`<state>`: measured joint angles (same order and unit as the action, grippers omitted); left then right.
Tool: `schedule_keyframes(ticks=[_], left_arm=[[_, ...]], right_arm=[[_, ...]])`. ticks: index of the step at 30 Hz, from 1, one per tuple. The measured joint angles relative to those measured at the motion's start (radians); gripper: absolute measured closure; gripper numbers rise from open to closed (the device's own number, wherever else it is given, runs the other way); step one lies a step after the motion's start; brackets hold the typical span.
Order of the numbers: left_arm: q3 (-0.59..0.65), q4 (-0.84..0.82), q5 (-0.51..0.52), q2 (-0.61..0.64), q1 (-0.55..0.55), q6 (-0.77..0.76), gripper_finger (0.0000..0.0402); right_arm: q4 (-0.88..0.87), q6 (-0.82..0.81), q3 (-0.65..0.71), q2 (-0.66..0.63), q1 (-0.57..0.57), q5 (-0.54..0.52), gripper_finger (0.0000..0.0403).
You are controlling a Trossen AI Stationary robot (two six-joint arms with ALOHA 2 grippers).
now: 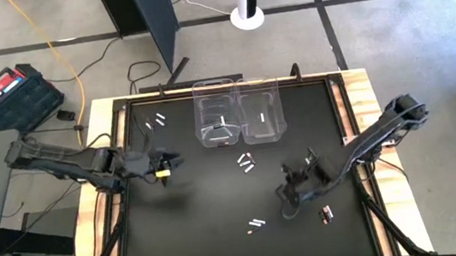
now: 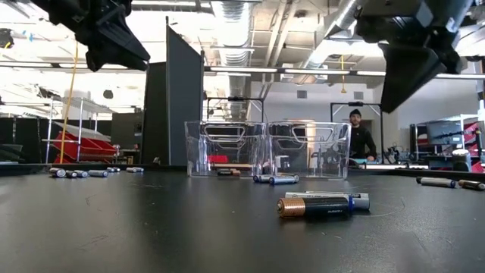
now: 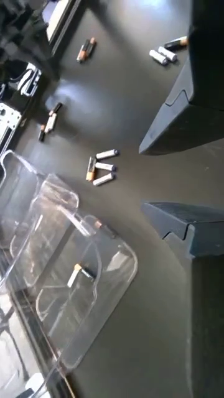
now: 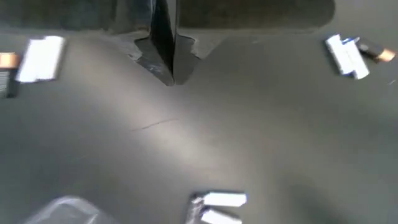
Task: Sort batteries
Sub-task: Put the white battery into the right transparent bin
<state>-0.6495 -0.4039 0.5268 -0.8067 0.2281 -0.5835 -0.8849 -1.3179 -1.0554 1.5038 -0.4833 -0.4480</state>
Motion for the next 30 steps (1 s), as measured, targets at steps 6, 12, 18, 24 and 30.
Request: schedule_keyframes(ticks=[6,12,18,24,30], left_arm=[[0.0,-0.001,0.066,-0.011,0.059,0.009,0.0274],[0.0,-0.003,0.061,-0.028,0.059,0.112,0.0274],[0.0,0.0,0.058,-0.116,0.059,0.205,0.0274],[0.0,0.043,-0.026,-0.26,0.059,0.315,0.0264],[0.0,0.21,-0.072,-0.411,0.059,0.436,0.022]], right_arm=[[0.179,-0.076,0.0,0.106,-0.052,-0.005,0.0368],[0.24,-0.189,0.0,0.158,-0.061,-0.007,0.0367],[0.243,-0.252,-0.001,0.165,-0.068,-0.011,0.0367],[0.238,-0.326,-0.001,0.165,-0.133,-0.071,0.0367],[0.236,-0.455,-0.001,0.165,-0.186,-0.108,0.0367]])
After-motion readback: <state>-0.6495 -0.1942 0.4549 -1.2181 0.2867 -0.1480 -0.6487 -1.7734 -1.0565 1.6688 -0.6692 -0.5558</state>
